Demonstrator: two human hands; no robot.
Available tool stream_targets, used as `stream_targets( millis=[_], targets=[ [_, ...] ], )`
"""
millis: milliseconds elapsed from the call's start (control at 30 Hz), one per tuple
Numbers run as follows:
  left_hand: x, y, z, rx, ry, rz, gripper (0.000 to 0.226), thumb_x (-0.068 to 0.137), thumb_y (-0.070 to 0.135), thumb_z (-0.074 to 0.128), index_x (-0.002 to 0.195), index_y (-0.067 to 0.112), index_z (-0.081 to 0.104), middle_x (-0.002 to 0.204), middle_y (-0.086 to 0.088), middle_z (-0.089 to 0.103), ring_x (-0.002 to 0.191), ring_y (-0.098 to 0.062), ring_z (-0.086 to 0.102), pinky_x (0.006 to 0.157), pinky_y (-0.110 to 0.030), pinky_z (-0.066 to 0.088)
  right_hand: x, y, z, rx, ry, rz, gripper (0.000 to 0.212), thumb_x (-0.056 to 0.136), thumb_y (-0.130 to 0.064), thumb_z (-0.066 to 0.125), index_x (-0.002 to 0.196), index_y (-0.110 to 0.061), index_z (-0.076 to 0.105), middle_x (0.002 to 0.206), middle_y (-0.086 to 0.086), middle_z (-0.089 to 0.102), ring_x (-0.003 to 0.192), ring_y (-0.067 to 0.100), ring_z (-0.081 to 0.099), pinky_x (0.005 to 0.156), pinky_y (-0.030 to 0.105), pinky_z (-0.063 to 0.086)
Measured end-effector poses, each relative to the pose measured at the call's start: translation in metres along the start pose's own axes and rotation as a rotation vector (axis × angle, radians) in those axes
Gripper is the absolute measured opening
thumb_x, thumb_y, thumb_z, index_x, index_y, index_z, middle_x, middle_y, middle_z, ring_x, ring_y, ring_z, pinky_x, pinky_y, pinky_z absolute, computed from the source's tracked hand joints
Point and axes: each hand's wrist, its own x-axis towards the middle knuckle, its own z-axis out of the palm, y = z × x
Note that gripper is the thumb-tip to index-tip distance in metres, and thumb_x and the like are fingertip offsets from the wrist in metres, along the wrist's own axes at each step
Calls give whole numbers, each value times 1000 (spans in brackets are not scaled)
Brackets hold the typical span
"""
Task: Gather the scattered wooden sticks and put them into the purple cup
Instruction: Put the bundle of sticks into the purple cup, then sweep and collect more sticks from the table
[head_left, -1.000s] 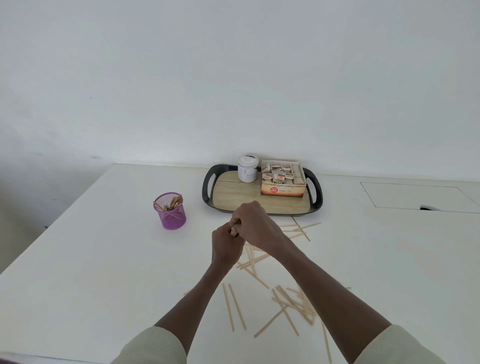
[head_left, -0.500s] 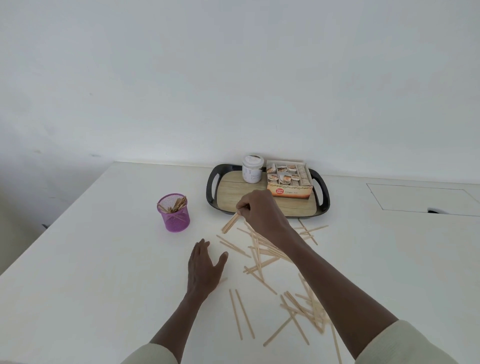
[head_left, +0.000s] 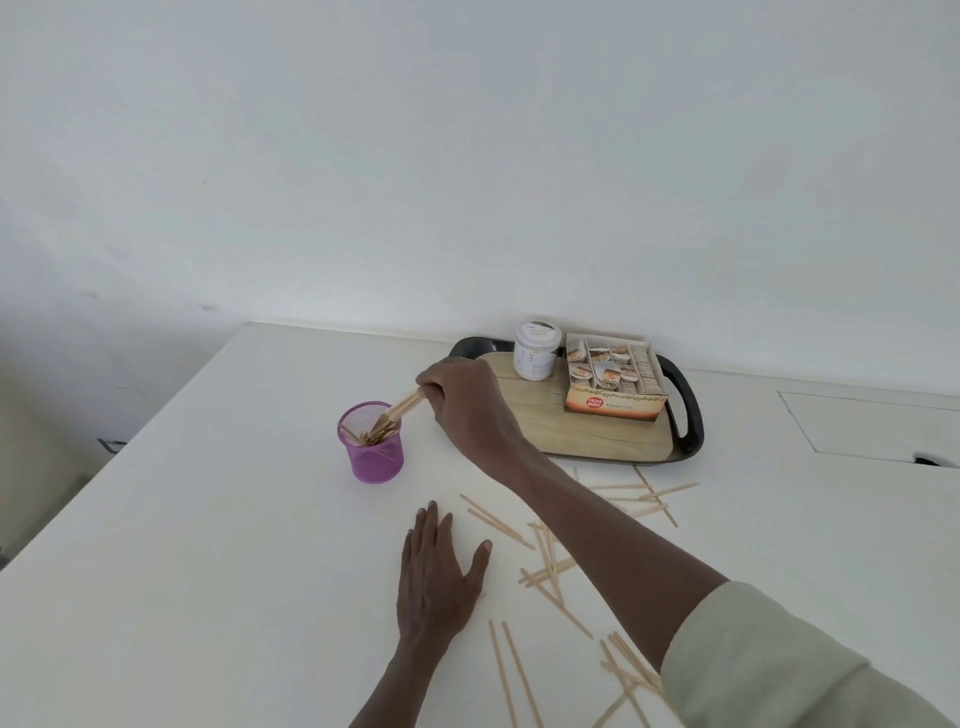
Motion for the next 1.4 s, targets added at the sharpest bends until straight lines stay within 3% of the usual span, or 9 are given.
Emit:
stream_targets(
  millis=[433,633,800,933,1033,1100,1200,1333,1400],
  targets=[
    [-1,1,-1,-31,47,15,74,94,64,30,149,17,39,164,0,19,153,-14,11,122,-26,4,48,8,81,-231,-320,-47,19,84,14,52,82,0,66,86,12,65,80,29,63,73,40,54],
    [0,2,-1,-25,39,5,75,93,66,27,149,18,40,164,0,20,152,-16,14,123,-30,9,45,15,92,-215,-457,-67,20,97,-11,56,83,-1,66,78,13,63,73,28,57,71,35,49],
    [0,4,-3,-19,38,-1,72,93,64,30,147,17,44,162,-1,25,151,-17,19,122,-31,13,40,16,79,-93,-390,-63,36,101,-12,51,65,-7,46,62,11,53,63,29,48,63,35,41],
    [0,3,-3,-12,42,23,65,96,55,39,144,12,47,161,-6,29,150,-20,22,123,-34,18,35,16,62,11,-294,-47,36,99,-9,51,64,-8,45,61,6,50,61,24,43,62,34,37],
    [-1,4,-4,-20,46,23,60,97,49,44,143,11,48,160,-7,31,150,-22,25,122,-38,22,24,27,48,69,-221,-35,33,96,-3,51,63,3,53,54,1,50,56,21,43,59,35,36],
    [-2,4,-5,-20,47,28,57,98,45,46,143,11,49,160,-7,31,150,-22,25,122,-38,23,12,38,38,88,-171,-30,35,95,-3,53,61,-3,45,51,-5,45,52,15,39,57,32,35],
    [-2,4,-6,-20,38,30,55,99,42,46,144,10,48,160,-7,30,150,-22,24,123,-38,21,-16,60,21,92,-132,24,32,95,-6,56,63,-7,55,52,-10,52,49,6,49,56,17,37],
    [0,0,-6,-43,0,18,54,100,41,45,145,10,45,161,-6,28,151,-20,20,123,-36,14,-61,101,-3,45,-189,144,22,93,-7,57,79,3,71,74,10,73,70,22,67,71,35,53],
    [1,0,-7,-70,-18,14,52,100,36,49,143,7,47,160,-9,30,151,-22,21,123,-38,16,-85,125,-17,23,-180,208,20,91,-4,57,83,1,75,80,8,76,76,19,70,78,34,55]
  ],
)
